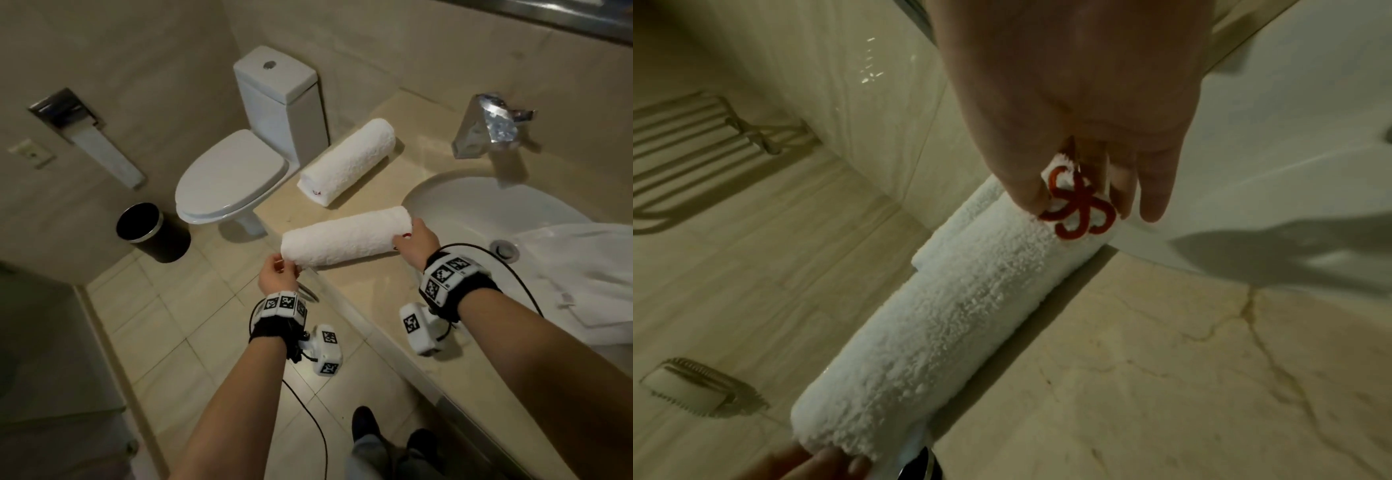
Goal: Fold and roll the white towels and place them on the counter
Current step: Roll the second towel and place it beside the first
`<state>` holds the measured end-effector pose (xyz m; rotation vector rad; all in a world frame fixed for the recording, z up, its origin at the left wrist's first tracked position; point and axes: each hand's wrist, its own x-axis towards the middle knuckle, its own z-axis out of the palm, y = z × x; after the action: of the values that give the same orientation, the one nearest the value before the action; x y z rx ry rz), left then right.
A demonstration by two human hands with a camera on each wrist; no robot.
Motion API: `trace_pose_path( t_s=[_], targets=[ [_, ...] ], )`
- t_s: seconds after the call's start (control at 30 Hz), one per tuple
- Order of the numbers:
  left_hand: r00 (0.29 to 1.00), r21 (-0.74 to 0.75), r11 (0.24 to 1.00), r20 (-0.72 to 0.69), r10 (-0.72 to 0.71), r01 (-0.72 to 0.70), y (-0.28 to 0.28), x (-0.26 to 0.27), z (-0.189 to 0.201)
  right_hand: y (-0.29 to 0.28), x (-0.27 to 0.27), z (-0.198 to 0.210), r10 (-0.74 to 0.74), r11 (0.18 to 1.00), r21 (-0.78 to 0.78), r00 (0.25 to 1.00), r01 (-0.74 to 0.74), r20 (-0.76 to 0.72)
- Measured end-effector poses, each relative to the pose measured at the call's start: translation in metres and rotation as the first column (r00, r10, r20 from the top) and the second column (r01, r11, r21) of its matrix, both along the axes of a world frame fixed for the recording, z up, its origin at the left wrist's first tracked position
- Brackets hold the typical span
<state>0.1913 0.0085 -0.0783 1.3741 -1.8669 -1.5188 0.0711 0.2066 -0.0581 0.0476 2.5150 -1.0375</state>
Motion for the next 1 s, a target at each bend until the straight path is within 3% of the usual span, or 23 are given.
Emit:
trace_pose_path(
  t_s=[0.07,0.23,0.5,0.57,0.63,0.7,0.87,1.0],
  targets=[
    [1.0,-0.015,1.0,0.009,0.011,-0.011,-0.002,-0.004,-0.005,-0.004,-0.003,-0.002,-0.013,1.0,0.014,1.0,0.013,-0.018],
    [0.994,0.245,0.967,0.101,0.051,-0.075,-0.01,-0.013,-0.019,-0.006,0.0,-0.008,-0.045,0.999,0.014,0.999,0.045,-0.024],
    [0.993,0.458,0.887,0.119,0.004,-0.059,-0.028,-0.008,-0.005,-0.004,0.003,-0.013,-0.069,0.997,-0.02,0.997,0.068,-0.022],
    [0.995,0.657,0.753,0.099,-0.033,-0.04,-0.031,-0.007,0.006,-0.004,0.002,-0.014,-0.066,0.998,-0.026,0.998,0.066,-0.004],
    [1.0,0.85,0.527,0.009,0.001,-0.008,-0.031,-0.006,0.017,-0.001,0.002,-0.014,-0.06,0.998,-0.034,0.998,0.061,0.03],
    [0.998,0.891,0.452,-0.054,-0.015,0.054,-0.029,-0.014,0.024,0.002,0.0,-0.012,-0.045,0.998,-0.048,0.997,0.048,0.061],
    [0.997,0.806,0.591,0.003,-0.076,0.042,-0.019,-0.032,0.023,0.009,-0.004,-0.008,0.045,0.997,-0.058,0.998,-0.042,0.048],
    [0.996,0.726,0.682,-0.072,-0.055,0.09,-0.016,-0.032,0.007,0.013,0.001,-0.004,0.055,0.994,-0.093,0.997,-0.051,0.045]
  ],
)
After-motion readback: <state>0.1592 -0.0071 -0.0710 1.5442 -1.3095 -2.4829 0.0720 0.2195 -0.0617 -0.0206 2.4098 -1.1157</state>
